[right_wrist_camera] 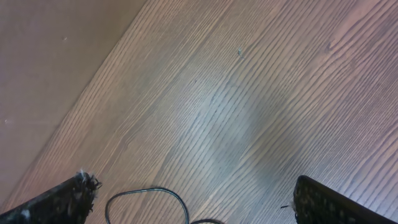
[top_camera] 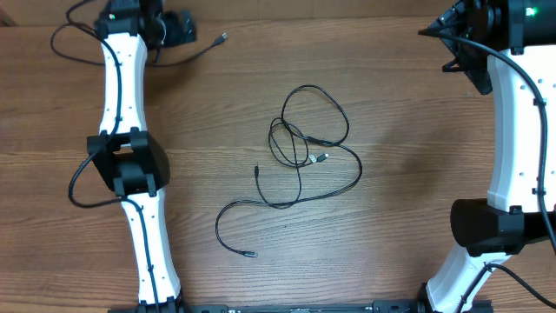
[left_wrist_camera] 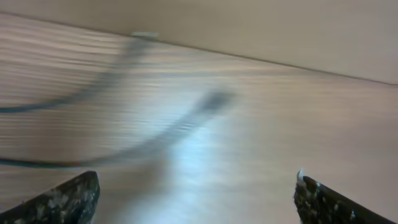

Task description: Untangle cables

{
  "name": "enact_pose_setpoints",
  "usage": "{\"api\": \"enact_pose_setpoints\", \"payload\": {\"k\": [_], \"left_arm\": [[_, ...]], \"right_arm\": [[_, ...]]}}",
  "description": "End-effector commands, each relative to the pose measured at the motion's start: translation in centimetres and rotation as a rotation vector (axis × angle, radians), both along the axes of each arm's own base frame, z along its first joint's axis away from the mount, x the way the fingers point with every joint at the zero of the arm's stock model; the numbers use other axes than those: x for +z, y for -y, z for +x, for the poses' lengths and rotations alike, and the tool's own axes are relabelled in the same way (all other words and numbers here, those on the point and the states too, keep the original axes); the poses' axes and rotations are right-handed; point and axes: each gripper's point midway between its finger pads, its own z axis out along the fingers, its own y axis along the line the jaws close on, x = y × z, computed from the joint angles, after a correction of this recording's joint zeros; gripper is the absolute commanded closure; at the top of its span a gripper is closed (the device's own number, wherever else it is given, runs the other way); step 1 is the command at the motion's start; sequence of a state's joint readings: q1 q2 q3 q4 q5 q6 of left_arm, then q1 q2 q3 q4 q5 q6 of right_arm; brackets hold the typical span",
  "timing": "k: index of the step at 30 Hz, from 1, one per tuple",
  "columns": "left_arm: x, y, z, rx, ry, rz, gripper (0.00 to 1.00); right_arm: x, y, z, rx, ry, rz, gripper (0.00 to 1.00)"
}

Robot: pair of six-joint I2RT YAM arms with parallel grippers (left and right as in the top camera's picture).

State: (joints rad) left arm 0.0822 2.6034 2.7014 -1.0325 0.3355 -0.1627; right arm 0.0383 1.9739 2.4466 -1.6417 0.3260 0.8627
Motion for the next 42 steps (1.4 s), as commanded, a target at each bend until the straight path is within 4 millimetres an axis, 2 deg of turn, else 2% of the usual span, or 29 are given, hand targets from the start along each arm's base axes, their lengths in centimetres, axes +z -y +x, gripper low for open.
{"api": "enact_pose_setpoints", "payload": {"k": [1, 6, 12, 14, 15, 18, 22, 30, 33, 36, 37, 40, 42], "left_arm": [[3.2, 7.5, -3.5, -0.214, -0.061, -0.306, 0.0], [-0.1, 11.9, -10.2, -0.288, -0.366, -0.306, 0.0], [-4.2, 15.2, -16.2, -0.329, -0.617, -0.039, 0.06], [-5.0, 16.5, -17.5, -0.358, -0.655, 0.025, 0.17], [-5.5, 18.0, -18.2, -0.39, -0.662, 0.072, 0.28], [-5.9, 19.9, -19.1, -0.433, -0.668, 0.1, 0.27], [-6.4, 20.9, -20.0, -0.454, -0.692, 0.113, 0.28], [-9.3, 17.7, -21.0, -0.373, -0.799, 0.221, 0.29], [-9.5, 17.7, -21.2, -0.375, -0.819, 0.184, 0.37], [-9.3, 18.3, -21.3, -0.381, -0.825, 0.137, 0.39], [-9.2, 18.4, -21.4, -0.383, -0.826, 0.127, 0.42], [-9.2, 18.4, -21.4, -0.383, -0.826, 0.128, 0.62], [-9.2, 18.5, -21.4, -0.384, -0.827, 0.124, 0.72]], "right_arm": [[0.4, 0.4, 0.0, -0.007, 0.011, -0.016, 0.0], [0.4, 0.4, 0.0, -0.007, 0.011, -0.016, 0.0], [0.4, 0.4, 0.0, -0.007, 0.011, -0.016, 0.0], [0.4, 0.4, 0.0, -0.007, 0.011, -0.016, 0.0], [0.4, 0.4, 0.0, -0.007, 0.011, -0.016, 0.0], [0.4, 0.4, 0.0, -0.007, 0.011, -0.016, 0.0], [0.4, 0.4, 0.0, -0.007, 0.011, -0.016, 0.0], [0.4, 0.4, 0.0, -0.007, 0.011, -0.016, 0.0], [0.4, 0.4, 0.0, -0.007, 0.011, -0.016, 0.0], [0.4, 0.4, 0.0, -0.007, 0.011, -0.016, 0.0], [0.4, 0.4, 0.0, -0.007, 0.011, -0.016, 0.0], [0.4, 0.4, 0.0, -0.007, 0.011, -0.016, 0.0], [0.4, 0.4, 0.0, -0.007, 0.011, -0.016, 0.0]]}}
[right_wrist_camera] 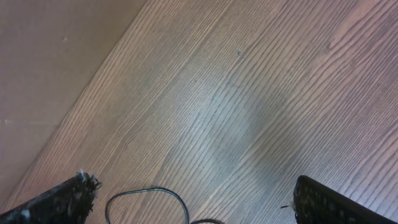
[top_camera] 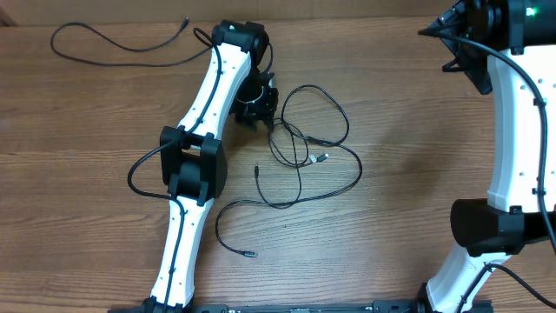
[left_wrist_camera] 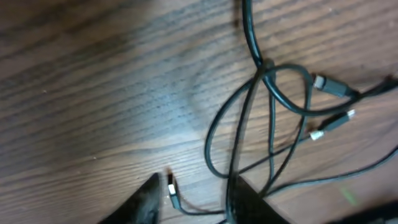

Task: Untangle cables
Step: 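Reach the left gripper to the cable loops at center and grasp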

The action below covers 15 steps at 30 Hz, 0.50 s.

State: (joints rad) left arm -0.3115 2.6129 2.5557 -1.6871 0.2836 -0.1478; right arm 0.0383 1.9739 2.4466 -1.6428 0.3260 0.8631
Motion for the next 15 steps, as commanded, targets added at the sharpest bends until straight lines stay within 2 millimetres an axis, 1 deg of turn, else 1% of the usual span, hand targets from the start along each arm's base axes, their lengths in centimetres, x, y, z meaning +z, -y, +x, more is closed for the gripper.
{"api": "enact_pose_setpoints", "payload": {"k": [1, 2, 3, 4, 7, 10, 14, 15], "left_arm": [[-0.6, 0.7, -0.5, 0.003, -0.035, -0.029, 0.73], [-0.5, 0.9, -0.6, 0.006, -0.04, -0.044, 0.77], [-0.4, 1.2, -0.6, 0.009, -0.045, -0.061, 0.89], [-0.3, 1.5, -0.7, 0.013, -0.051, -0.078, 0.96], [0.6, 1.8, -0.6, 0.031, -0.051, -0.125, 0.96], [2.3, 1.8, -0.2, 0.054, -0.034, -0.183, 0.96], [5.9, 1.1, 0.4, 0.087, 0.029, -0.243, 0.96], [7.2, 0.8, 0.5, 0.095, 0.054, -0.255, 0.96]], "right_arm": [[0.4, 0.4, 0.1, -0.007, 0.012, -0.016, 0.0], [0.4, 0.4, 0.1, -0.007, 0.012, -0.016, 0.0], [0.4, 0.4, 0.1, -0.007, 0.012, -0.016, 0.0], [0.4, 0.4, 0.1, -0.007, 0.012, -0.016, 0.0], [0.4, 0.4, 0.1, -0.007, 0.012, -0.016, 0.0], [0.4, 0.4, 0.1, -0.006, 0.012, -0.016, 0.0], [0.4, 0.4, 0.1, -0.007, 0.012, -0.016, 0.0], [0.4, 0.4, 0.1, -0.007, 0.012, -0.016, 0.0]]}}
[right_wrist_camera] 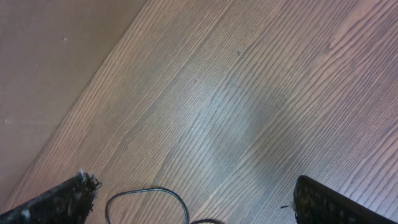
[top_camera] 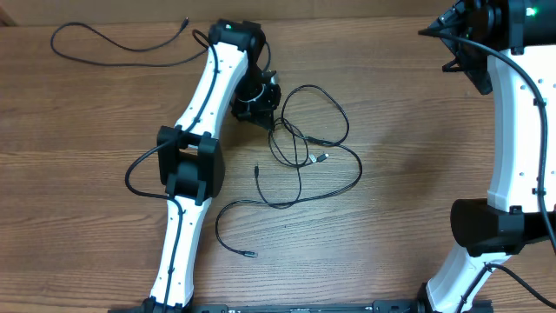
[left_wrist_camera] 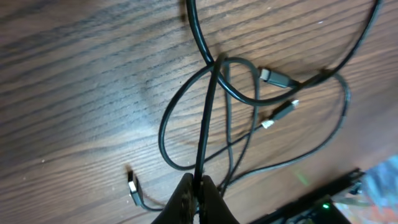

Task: Untangle cables
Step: 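Reach the left gripper to the cable loops at center and grasp, then lift the grasped cable upward and back with the left gripper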

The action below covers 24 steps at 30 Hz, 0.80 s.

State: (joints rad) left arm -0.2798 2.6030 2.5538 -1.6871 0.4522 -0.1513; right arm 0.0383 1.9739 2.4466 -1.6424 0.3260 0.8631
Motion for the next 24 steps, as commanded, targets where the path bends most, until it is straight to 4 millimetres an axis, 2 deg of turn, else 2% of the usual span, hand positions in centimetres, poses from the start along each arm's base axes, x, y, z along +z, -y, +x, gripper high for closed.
{"api": "enact_pose_setpoints", "payload": {"k": [1, 5, 8, 12, 14, 15, 18, 20, 21, 24], "left_arm": [[6.5, -0.7, 0.6, 0.049, 0.11, -0.095, 0.96], [10.6, -1.6, 0.7, 0.069, 0.202, -0.123, 0.96], [12.9, -1.9, 0.7, 0.084, 0.257, -0.143, 0.96], [16.1, -1.6, 0.5, 0.092, 0.316, -0.231, 0.96], [18.6, -0.8, 0.6, 0.083, 0.37, -0.334, 0.96], [21.3, 0.4, 0.4, 0.05, 0.424, -0.465, 0.96], [27.8, 2.5, -0.6, -0.034, 0.522, -0.766, 0.96], [32.1, 3.1, -1.6, -0.098, 0.589, -0.939, 0.96], [34.3, 3.2, -2.1, -0.118, 0.619, -1.008, 0.96], [38.6, 2.9, -2.6, -0.12, 0.697, -1.06, 0.96]], "right_arm": [[0.4, 0.4, 0.0, -0.007, 0.012, -0.016, 0.0], [0.4, 0.4, 0.0, -0.007, 0.012, -0.016, 0.0], [0.4, 0.4, 0.0, -0.007, 0.012, -0.016, 0.0], [0.4, 0.4, 0.0, -0.007, 0.012, -0.016, 0.0], [0.4, 0.4, 0.0, -0.007, 0.012, -0.016, 0.0], [0.4, 0.4, 0.0, -0.007, 0.012, -0.016, 0.0], [0.4, 0.4, 0.0, -0.007, 0.012, -0.016, 0.0], [0.4, 0.4, 0.0, -0.007, 0.012, -0.016, 0.0], [0.4, 0.4, 0.0, -0.007, 0.012, -0.016, 0.0], [0.4, 0.4, 0.0, -0.007, 0.012, -0.016, 0.0]]}}
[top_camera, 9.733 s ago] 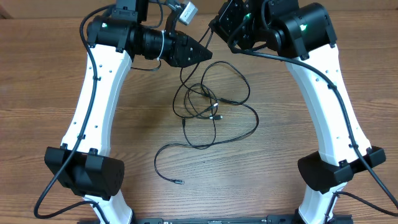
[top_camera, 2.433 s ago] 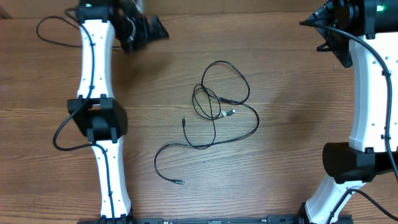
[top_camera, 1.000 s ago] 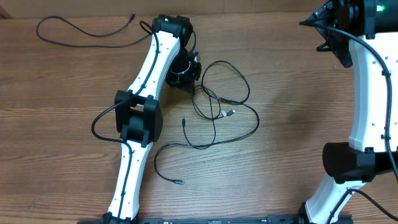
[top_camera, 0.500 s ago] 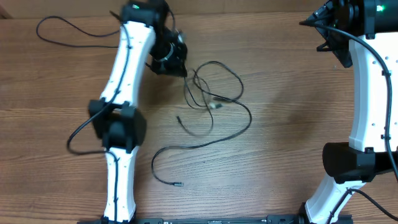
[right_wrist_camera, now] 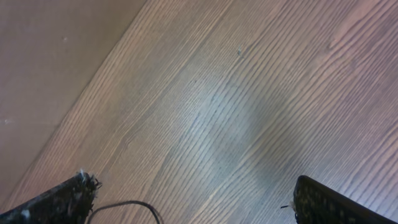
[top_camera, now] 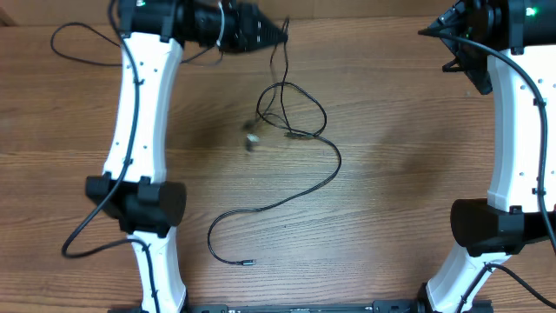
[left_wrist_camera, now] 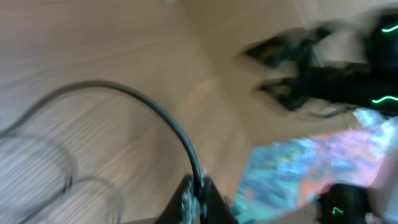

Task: Untangle cables
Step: 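Lift the grasped cable upward and back with the left gripper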

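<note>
My left gripper (top_camera: 280,33) is up at the table's back edge, shut on a black cable (left_wrist_camera: 149,102) that arcs away from its fingertips (left_wrist_camera: 188,198). Below it the tangle of loops (top_camera: 291,104) trails from that strand. A connector (top_camera: 252,139) on it is blurred. One long cable (top_camera: 326,178) curves on across the wood to a free end (top_camera: 250,262) near the front. My right gripper (top_camera: 445,48) is at the back right, open and empty (right_wrist_camera: 193,190), with only a bit of cable loop (right_wrist_camera: 127,205) at the bottom of its view.
A separate black cable (top_camera: 87,42) lies at the back left, behind the left arm (top_camera: 139,104). The right arm (top_camera: 512,130) runs along the right edge of the wooden table (top_camera: 417,191).
My left gripper, shut on a strand down in the tangle, has gone to the table's back edge with the strand in it. The tangle has shifted back and drawn narrower; the long cable has shifted.
My left gripper was open at the back left by the separate cable. Then it stood over the tangle with its fingers around a strand, then shut on it. Now the strand is pulled to the back edge. The right arm stayed still.
</note>
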{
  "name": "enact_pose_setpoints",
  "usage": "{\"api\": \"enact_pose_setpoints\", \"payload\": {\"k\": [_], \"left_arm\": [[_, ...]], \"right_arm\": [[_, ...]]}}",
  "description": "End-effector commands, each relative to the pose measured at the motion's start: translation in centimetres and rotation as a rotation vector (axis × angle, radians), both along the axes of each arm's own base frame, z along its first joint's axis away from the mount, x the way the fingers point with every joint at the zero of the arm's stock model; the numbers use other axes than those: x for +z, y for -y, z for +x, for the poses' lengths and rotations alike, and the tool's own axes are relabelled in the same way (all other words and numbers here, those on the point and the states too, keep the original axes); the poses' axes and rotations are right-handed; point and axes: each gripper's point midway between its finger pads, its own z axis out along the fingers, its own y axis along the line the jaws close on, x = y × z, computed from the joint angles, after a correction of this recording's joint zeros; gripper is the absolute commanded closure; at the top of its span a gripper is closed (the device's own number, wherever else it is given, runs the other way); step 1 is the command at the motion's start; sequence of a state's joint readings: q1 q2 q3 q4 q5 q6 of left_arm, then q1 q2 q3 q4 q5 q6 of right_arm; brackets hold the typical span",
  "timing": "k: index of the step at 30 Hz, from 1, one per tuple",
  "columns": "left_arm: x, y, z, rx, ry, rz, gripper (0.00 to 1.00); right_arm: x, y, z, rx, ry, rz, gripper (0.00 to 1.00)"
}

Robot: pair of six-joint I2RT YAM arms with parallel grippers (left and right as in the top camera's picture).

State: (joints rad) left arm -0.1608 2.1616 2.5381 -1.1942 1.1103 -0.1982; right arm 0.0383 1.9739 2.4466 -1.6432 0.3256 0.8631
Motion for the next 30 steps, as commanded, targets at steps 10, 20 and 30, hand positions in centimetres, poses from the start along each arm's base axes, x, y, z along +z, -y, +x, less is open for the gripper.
{"api": "enact_pose_setpoints", "payload": {"k": [10, 20, 30], "left_arm": [[22.2, -1.7, -8.2, 0.037, 0.464, -0.3, 0.96], [20.2, -2.8, -5.5, 0.187, 0.376, -0.248, 0.96], [8.1, -12.5, 1.5, 0.78, 0.218, 0.332, 0.96]], "right_arm": [[0.4, 0.4, 0.1, -0.007, 0.012, -0.017, 0.0], [0.4, 0.4, 0.1, -0.007, 0.012, -0.017, 0.0], [0.4, 0.4, 0.1, -0.007, 0.012, -0.017, 0.0]]}}
